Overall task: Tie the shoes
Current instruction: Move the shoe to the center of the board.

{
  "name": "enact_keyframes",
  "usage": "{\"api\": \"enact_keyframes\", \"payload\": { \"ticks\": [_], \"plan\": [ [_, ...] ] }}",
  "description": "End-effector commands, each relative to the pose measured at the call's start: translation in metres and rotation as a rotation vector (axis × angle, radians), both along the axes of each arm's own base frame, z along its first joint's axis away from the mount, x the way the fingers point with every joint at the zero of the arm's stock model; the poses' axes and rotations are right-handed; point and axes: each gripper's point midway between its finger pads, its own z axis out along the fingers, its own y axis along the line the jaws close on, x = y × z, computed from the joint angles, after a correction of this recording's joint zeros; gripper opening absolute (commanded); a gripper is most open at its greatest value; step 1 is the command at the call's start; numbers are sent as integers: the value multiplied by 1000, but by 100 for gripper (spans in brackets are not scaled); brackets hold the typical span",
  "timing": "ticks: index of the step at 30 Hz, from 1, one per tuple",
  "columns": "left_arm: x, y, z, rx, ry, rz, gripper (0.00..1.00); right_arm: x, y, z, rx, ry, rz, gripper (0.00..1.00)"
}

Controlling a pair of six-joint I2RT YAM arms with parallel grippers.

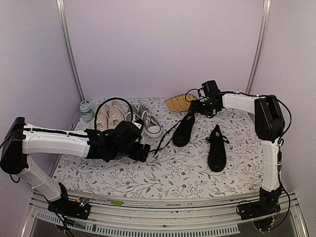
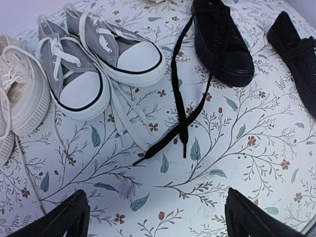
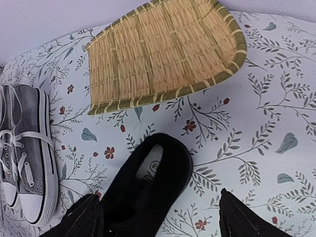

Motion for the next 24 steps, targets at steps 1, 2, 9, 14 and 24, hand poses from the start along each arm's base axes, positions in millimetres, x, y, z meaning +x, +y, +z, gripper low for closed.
{"api": "enact_keyframes", "payload": {
  "ticks": [1,2,9,14,24],
  "plan": [
    [-12,12,-4,26,-6,58,96,11,31,-17,55,43,3,81],
    [-12,13,-5,33,-8,60,96,11,34,-27,46,62,6,81],
    [-5,6,-7,98,-56,8,96,-3,42,-83,19,173,-6,78],
    [-9,-23,-24,126,-52,-179,96,-18,53,-100,26,220,1,42],
    [-46,-55,-56,32,91,-577,80,-109,87,-54,102,199,11,1]
  ]
}}
